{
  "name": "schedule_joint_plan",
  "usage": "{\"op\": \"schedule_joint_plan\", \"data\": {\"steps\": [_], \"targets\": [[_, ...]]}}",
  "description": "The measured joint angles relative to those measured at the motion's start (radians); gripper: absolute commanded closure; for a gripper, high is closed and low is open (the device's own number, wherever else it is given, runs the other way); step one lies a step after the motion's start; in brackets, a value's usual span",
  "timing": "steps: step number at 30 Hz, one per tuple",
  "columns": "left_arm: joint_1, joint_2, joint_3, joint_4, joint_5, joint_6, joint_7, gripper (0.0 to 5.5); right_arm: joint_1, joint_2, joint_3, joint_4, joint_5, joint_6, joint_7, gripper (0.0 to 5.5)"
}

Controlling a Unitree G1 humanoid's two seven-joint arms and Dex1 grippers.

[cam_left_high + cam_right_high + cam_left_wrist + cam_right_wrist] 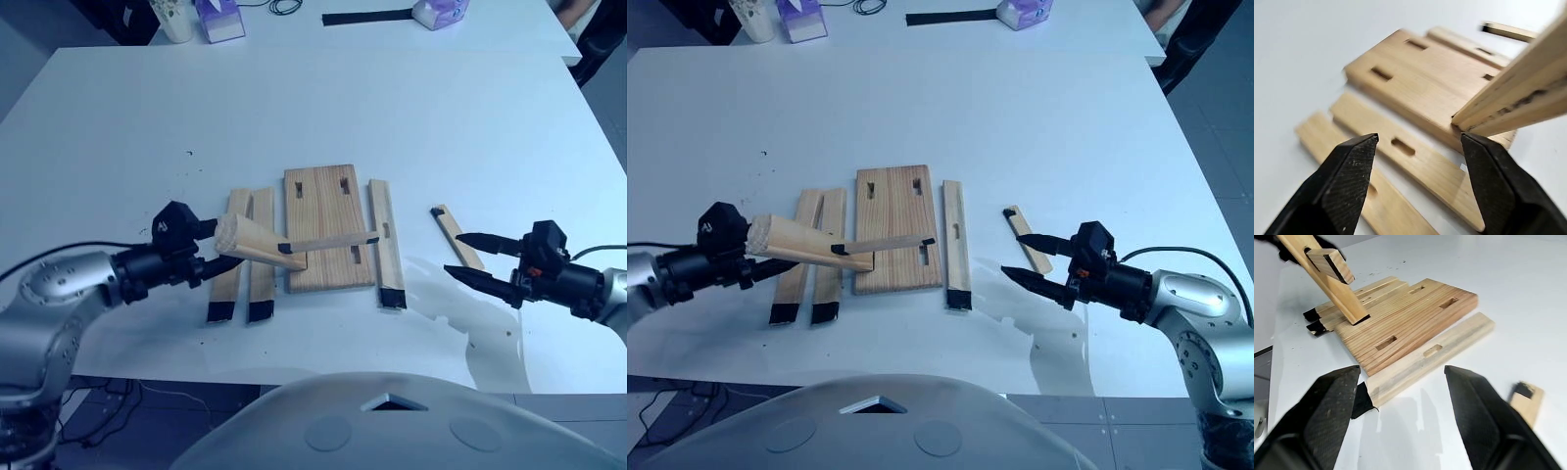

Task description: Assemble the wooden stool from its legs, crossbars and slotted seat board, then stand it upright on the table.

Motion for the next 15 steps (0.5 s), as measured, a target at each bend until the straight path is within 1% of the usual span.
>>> {"op": "schedule_joint_plan", "data": {"steps": [2, 6, 9, 15], "targets": [[0.027, -0.024, 0.020, -0.029, -0.005, 0.085, 0.085, 1.48, 0.023, 0.007, -0.009, -0.015, 0.005, 0.000, -0.010, 2.33], [0.034, -0.061, 0.027, -0.088, -0.007, 0.209, 0.211, 1.46, 0.031, 0.020, -0.012, -0.025, 0.006, 0.000, -0.028, 2.33], [0.039, -0.099, 0.028, -0.119, -0.017, 0.281, 0.272, 1.46, 0.032, 0.025, -0.009, -0.040, 0.007, 0.000, -0.034, 2.33], [0.097, -0.174, -0.001, -0.127, -0.002, 0.321, 0.352, 1.46, 0.029, 0.024, 0.004, -0.038, 0.007, 0.000, -0.032, 2.33]]}}
